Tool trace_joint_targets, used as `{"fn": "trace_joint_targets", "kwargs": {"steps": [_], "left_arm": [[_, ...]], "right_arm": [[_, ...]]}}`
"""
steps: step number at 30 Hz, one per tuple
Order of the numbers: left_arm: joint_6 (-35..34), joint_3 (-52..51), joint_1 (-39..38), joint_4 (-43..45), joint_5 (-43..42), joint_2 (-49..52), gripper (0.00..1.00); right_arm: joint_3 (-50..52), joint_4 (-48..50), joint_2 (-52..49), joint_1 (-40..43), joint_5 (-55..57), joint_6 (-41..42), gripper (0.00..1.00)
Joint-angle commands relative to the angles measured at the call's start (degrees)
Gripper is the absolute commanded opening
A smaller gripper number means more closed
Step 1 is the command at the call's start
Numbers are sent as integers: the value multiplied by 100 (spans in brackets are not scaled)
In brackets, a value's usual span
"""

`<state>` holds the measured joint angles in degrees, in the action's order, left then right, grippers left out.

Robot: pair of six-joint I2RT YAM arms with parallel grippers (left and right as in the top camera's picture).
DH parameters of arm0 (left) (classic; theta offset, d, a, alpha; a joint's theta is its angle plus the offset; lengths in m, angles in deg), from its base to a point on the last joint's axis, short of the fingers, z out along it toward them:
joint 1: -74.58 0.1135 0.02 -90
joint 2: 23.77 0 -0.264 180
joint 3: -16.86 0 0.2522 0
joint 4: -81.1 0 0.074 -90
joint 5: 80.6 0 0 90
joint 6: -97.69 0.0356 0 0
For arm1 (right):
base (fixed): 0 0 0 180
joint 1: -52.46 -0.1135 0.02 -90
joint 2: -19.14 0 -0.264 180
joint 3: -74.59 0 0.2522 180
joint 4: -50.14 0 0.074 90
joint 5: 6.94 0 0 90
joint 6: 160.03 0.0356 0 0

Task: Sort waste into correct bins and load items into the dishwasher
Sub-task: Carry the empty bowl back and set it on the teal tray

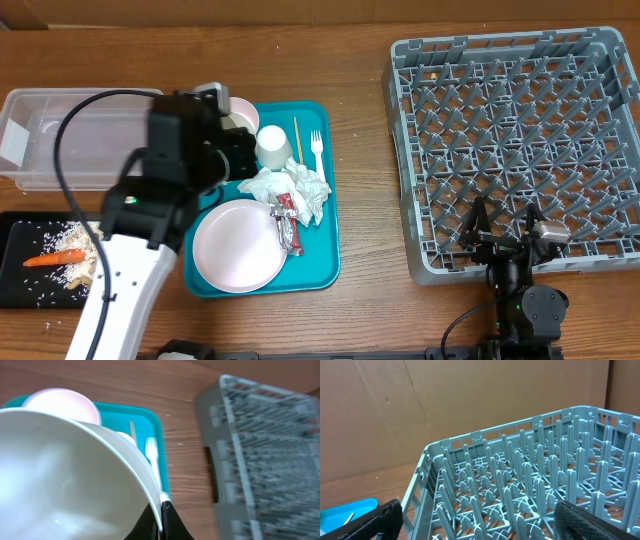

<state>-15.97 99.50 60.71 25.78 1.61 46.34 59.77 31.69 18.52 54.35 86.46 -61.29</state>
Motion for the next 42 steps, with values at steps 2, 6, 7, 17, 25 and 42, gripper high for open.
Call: {"fn": "trace_joint_targets", "kwargs": {"steps": [2,6,7,17,25,42], "left_arm": [[199,39,-470,-52,2098,496,4],[79,39,-481,-225,2170,1069,4],[70,39,-481,-238,2173,1279,4],[-116,39,-472,140,2697,2636,4],[-125,39,-437,181,2750,3119,4],[-122,107,-437,70,2743,3101,34]], "right_arm": [[59,31,46,0,37,-42,100],[59,31,46,0,37,-42,100],[59,31,46,0,37,-42,100],[59,31,46,0,37,-42,100],[59,31,46,0,37,-42,100],[59,31,46,0,37,-42,100]]}}
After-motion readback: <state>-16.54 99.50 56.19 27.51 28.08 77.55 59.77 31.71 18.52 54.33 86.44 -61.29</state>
